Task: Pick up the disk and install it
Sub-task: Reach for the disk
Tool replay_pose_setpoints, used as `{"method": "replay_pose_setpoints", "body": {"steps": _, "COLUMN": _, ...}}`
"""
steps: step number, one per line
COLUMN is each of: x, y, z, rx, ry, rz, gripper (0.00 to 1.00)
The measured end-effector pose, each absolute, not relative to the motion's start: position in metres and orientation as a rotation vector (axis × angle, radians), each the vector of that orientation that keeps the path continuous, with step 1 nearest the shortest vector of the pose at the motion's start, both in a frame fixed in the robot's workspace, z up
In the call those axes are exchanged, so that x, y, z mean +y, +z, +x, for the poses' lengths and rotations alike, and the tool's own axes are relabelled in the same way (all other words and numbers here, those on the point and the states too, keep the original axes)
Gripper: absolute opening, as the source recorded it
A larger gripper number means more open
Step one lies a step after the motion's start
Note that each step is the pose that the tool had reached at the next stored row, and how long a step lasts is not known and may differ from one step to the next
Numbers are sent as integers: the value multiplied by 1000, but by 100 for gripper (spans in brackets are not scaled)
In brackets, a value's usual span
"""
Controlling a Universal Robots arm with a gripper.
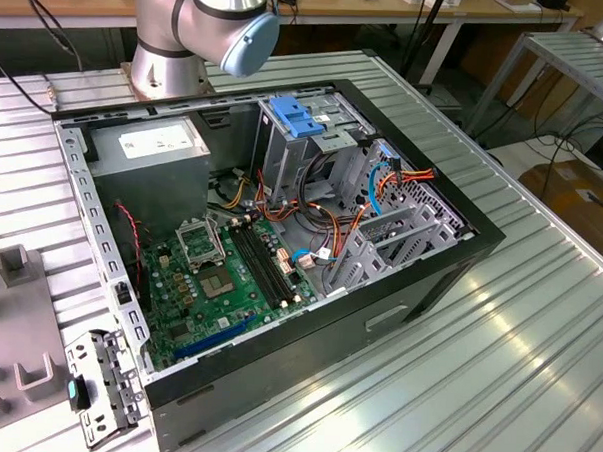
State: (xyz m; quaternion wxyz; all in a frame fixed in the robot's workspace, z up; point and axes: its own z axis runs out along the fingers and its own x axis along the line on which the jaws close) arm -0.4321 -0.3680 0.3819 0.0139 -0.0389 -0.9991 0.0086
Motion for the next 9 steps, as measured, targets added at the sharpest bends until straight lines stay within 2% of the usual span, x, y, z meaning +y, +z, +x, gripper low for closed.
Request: {"method": "replay_pose_setpoints", "body": {"steps": 9, "x": -368, "y": 382, "z": -451, "rx": -3111, "ry": 27, "rz": -121, "gripper": 11}}
